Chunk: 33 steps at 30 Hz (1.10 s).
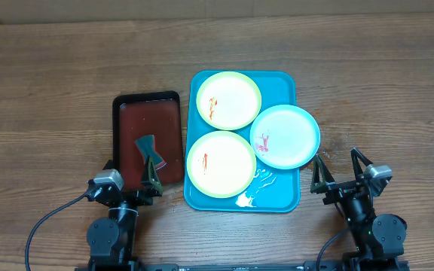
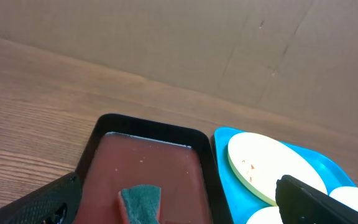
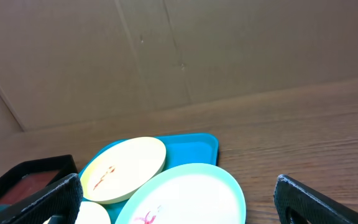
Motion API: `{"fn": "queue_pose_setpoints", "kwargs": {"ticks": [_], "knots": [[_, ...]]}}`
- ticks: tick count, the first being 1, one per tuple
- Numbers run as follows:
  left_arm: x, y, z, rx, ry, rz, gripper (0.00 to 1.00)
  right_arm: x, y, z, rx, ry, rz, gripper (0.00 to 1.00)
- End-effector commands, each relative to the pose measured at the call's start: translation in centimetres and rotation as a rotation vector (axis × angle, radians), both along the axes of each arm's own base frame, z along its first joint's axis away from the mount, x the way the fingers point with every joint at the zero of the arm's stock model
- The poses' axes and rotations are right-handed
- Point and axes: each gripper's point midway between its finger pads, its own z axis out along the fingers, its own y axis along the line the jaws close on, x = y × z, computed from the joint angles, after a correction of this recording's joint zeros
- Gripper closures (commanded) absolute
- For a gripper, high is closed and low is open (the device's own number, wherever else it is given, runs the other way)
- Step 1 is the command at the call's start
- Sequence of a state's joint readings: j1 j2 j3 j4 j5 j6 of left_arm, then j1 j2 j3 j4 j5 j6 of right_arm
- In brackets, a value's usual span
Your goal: Clean dirty plates on tray and stack at the side
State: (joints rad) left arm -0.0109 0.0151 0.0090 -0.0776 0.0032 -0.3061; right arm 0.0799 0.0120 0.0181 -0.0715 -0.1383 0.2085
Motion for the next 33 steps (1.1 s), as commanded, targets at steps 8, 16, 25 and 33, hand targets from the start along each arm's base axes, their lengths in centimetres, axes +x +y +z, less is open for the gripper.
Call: {"fn": "queue_pose_setpoints", "kwargs": {"ticks": [8,16,25,33], "knots": [[0.0,0.4,0.1,0.020,-0.009,0.021,0.00,0.0,-0.2,-0.2,0.000,-0.002,-0.009,0.00],[0.0,0.5,0.1,0.015,-0.009,0.026,0.00,0.0,-0.2,-0.2,0.001,-0.002,-0.008,0.00],[-0.1,-1.2,0.3,-0.049,-0.015,-0.072,0.00,-0.2,0.7,-0.1,0.005,-0.005,0.040,0.00],[-0.1,-1.5,0.4,-0.057,-0.019,-0.089,0.00,-0.3,1.0,-0.1,0.005,-0.006,0.063,0.00]]}}
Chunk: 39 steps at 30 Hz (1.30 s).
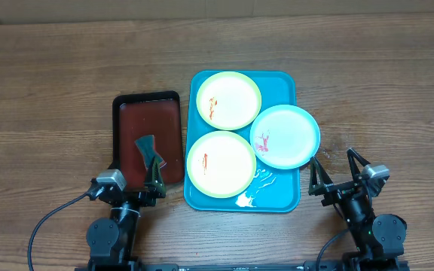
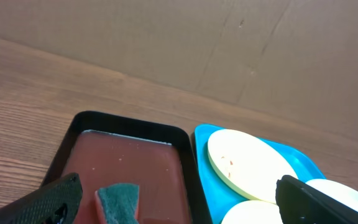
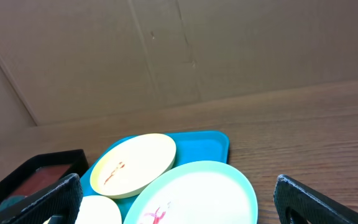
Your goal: Clean dirty plates on tray and stack at the side
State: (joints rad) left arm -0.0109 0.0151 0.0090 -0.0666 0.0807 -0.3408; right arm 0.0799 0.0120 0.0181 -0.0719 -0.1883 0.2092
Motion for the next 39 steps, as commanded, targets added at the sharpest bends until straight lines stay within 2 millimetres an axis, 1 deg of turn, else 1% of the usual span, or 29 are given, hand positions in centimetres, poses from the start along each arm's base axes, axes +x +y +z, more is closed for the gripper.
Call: {"fn": "queue_pose_setpoints", "kwargs": {"ticks": [1,10,12,14,17,20,22,25,26,29,31,32,33,36,39], "knots": [[0.0,-0.2,0.2,-0.016,-0.013,-0.015,0.00,-0.1,0.2,-0.1,0.004,-0.006,0.013,0.00],[0.0,-0.2,0.5,-0.016,-0.024,-0.015,0.00,-0.1,0.2,-0.1,0.005,-0.005,0.015,0.00],[0.0,-0.2,0.8,-0.016,-0.035,-0.015,0.00,-0.2,0.6,0.0,0.012,-0.005,0.039,0.00],[0.0,-0.2,1.9,-0.016,-0.077,-0.015,0.00,-0.5,1.2,0.3,0.036,0.002,0.075,0.00],[-0.4,0.0,4.6,-0.015,-0.132,-0.006,0.00,-1.1,1.8,1.7,0.055,0.011,0.111,0.00],[-0.9,0.4,7.6,0.005,-0.148,0.017,0.00,-1.8,1.7,4.4,0.054,0.001,0.114,0.00],[-1.0,0.7,9.6,0.027,-0.122,0.037,0.00,-2.1,1.7,6.4,0.053,0.009,0.114,0.00],[-0.5,0.7,12.0,0.045,-0.024,0.037,0.00,-2.1,1.7,9.0,0.052,0.081,0.112,0.00],[-0.2,0.7,12.6,0.048,0.018,0.032,0.00,-1.9,1.7,9.7,0.051,0.121,0.111,0.00],[1.3,-0.4,14.1,0.045,0.178,-0.037,0.00,-0.9,1.8,11.3,0.045,0.272,0.107,0.00],[2.1,-1.4,15.0,0.030,0.284,-0.096,0.00,-0.1,1.9,11.9,0.042,0.390,0.103,0.00],[2.9,-2.0,15.6,0.016,0.386,-0.133,0.00,0.7,2.0,12.3,0.040,0.503,0.101,0.00],[3.2,-2.2,15.8,0.010,0.441,-0.143,0.00,1.2,2.0,12.5,0.039,0.555,0.101,0.00],[3.8,-2.4,16.3,-0.004,0.580,-0.154,0.00,2.8,2.4,12.9,0.043,0.670,0.112,0.00],[3.9,-2.5,16.2,-0.014,0.693,-0.159,0.00,4.1,4.0,13.2,0.075,0.728,0.199,0.00]]}}
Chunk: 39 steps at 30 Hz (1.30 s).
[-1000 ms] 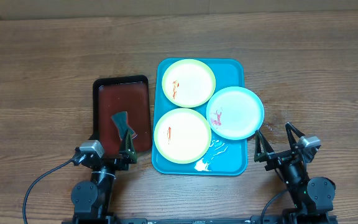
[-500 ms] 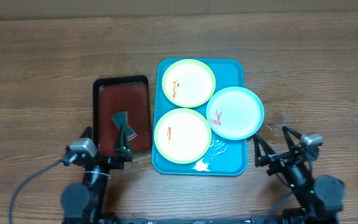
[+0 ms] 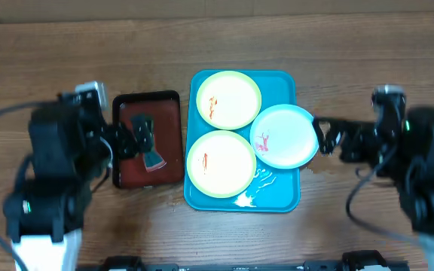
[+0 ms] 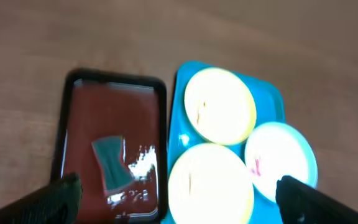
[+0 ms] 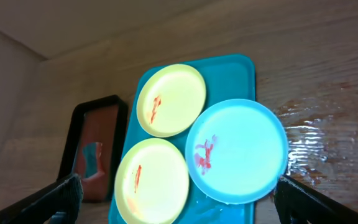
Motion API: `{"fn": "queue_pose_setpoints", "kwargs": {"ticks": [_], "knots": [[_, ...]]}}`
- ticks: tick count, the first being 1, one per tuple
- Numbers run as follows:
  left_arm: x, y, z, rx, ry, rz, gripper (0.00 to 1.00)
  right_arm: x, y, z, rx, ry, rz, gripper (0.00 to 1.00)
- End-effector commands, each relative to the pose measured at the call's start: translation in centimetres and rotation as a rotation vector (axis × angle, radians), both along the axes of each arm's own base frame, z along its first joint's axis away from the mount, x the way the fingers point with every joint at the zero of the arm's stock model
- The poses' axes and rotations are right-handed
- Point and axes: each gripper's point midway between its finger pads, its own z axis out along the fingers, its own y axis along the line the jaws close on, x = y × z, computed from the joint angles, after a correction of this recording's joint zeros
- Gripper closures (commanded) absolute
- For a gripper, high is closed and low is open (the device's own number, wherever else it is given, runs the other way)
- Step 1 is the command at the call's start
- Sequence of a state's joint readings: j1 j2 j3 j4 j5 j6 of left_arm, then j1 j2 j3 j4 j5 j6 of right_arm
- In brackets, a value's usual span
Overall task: Clean dirty plates on tray and stack at the side
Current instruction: 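Reach left gripper to green sponge, right gripper to blue plate rim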
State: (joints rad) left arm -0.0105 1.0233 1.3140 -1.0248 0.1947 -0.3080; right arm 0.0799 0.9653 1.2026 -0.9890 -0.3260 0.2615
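Three dirty plates with red smears lie on the blue tray [image 3: 281, 197]: a yellow-green plate [image 3: 228, 100] at the back, a second yellow-green plate [image 3: 221, 163] in front, and a light-blue plate [image 3: 285, 136] overhanging the tray's right edge. A green sponge [image 3: 146, 144] lies in the black tray [image 3: 148, 96] of red liquid. My left gripper [image 3: 125, 140] hangs open high over the black tray's left part, empty. My right gripper [image 3: 328, 140] hangs open and empty just right of the light-blue plate. The left wrist view shows the sponge [image 4: 112, 163] and the right wrist view the light-blue plate [image 5: 236, 150].
A puddle of water [image 3: 256, 186] shines on the blue tray's front part. A wet patch [image 5: 308, 134] glistens on the wooden table [image 3: 368, 68] right of the tray. Cables trail from both arms toward the near edge.
Both arms were low at the near table edge and are now high up, looking down. The left gripper is over the black tray, the right beside the light-blue plate. Both stay open.
Both grippers sat open and low at the near edge, the left in front of the black tray, the right in front of the blue tray's right corner. They turned slightly, and now hang high over the trays. Plates and sponge have not moved.
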Motion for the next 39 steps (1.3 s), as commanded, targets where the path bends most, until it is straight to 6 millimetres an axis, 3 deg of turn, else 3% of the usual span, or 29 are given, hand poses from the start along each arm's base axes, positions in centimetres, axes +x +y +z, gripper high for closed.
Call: {"fn": "queue_pose_setpoints", "kwargs": {"ticks": [1,4,7,11,15,19,25,31,36,39], "knots": [[0.5,-0.5,1.4,-0.012,0.063,-0.039,0.00,1.4,1.9,1.0,0.073,0.043,0.085,0.00],[0.4,-0.6,0.6,-0.015,0.140,-0.048,0.00,2.3,2.2,-1.5,0.067,0.129,0.089,0.00],[-0.3,-1.8,-0.3,-0.064,0.201,-0.099,0.00,1.8,2.7,-6.4,0.001,0.302,0.092,0.10],[-0.5,-2.1,-1.0,-0.026,0.222,-0.168,0.00,-0.2,5.7,-13.7,-0.097,0.492,0.192,0.34],[-0.5,-1.3,-1.6,0.019,0.239,-0.148,0.01,-1.8,8.7,-19.7,-0.145,0.587,0.264,0.43],[-0.5,-0.3,-2.5,0.061,0.281,-0.108,0.09,-2.1,10.7,-23.6,-0.150,0.619,0.284,0.49],[-0.1,-0.4,-4.5,0.062,0.369,-0.113,0.20,-0.8,11.8,-27.3,-0.154,0.627,0.279,0.64],[0.7,-1.8,-7.2,0.069,0.475,-0.163,0.25,0.7,10.4,-30.6,-0.237,0.636,0.179,0.85],[1.3,-3.4,-9.9,0.101,0.573,-0.201,0.29,1.8,10.0,-31.0,-0.264,0.598,0.146,0.94],[1.7,-2.5,-12.4,0.156,0.662,-0.072,0.30,2.4,9.9,-30.8,-0.265,0.587,0.113,0.96]]}}
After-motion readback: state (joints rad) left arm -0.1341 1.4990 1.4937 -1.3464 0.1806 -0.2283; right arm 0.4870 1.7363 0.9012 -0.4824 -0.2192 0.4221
